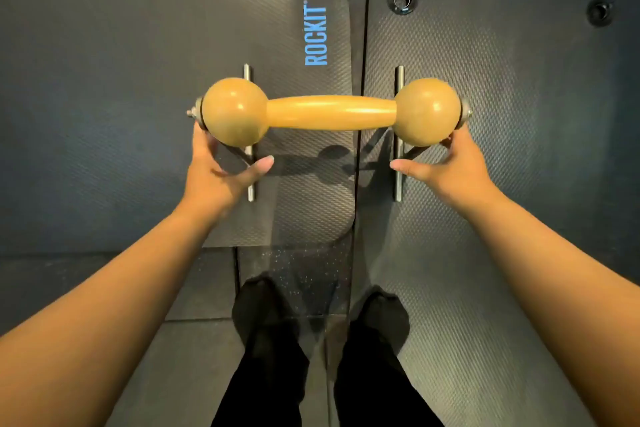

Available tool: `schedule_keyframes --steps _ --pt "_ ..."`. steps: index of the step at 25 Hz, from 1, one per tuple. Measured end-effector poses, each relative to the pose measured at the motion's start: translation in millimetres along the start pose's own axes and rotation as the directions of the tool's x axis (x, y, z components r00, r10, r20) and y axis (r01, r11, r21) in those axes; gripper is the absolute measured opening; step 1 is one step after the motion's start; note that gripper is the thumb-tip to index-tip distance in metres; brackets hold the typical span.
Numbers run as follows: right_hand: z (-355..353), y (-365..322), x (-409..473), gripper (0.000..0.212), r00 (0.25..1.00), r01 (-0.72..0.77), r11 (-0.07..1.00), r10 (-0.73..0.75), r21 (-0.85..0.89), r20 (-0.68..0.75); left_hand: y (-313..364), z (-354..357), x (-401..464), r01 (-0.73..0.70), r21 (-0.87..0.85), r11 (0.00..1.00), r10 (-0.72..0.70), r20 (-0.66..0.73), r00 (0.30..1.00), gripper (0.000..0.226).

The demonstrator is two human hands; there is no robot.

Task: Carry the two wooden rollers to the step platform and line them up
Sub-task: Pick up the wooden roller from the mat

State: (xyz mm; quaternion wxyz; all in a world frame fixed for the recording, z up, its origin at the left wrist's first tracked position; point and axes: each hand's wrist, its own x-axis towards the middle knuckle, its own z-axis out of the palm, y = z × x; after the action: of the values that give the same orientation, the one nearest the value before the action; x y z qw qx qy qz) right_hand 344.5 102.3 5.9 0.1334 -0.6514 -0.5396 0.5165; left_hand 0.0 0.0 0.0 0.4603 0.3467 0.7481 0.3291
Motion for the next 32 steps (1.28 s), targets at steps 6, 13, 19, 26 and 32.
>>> schedule_keyframes --steps 6,13,19,26,32 --pt "51.0 25.2 21.3 0.041 0.979 -0.151 0.978 0.168 0.143 -0.114 -24.2 46.0 30.5 0.219 -0.235 0.947 -0.25 -0.111 0.962 0.051" --pt "50.7 24.6 43.6 0.037 0.968 -0.228 0.942 0.246 0.247 -0.046 -23.7 43.9 49.3 0.365 -0.243 0.899 -0.41 -0.171 0.896 0.036" --pt "48.2 8.5 18.2 0.049 0.919 -0.329 0.883 0.381 0.335 -0.103 0.8 28.6 34.5 0.401 -0.13 0.907 -0.422 -0.241 0.874 0.058" --pt "-1.5 -62.6 -27.4 0.034 0.912 -0.326 0.861 0.396 0.389 -0.111 83.3 11.0 9.8 0.438 -0.2 0.877 -0.481 -0.362 0.799 0.059" --pt "-66.7 -145.4 -72.3 0.017 0.937 -0.263 0.872 0.333 0.413 -0.107 171.4 -26.3 -28.3 0.317 -0.212 0.925 -0.367 -0.27 0.89 0.056"
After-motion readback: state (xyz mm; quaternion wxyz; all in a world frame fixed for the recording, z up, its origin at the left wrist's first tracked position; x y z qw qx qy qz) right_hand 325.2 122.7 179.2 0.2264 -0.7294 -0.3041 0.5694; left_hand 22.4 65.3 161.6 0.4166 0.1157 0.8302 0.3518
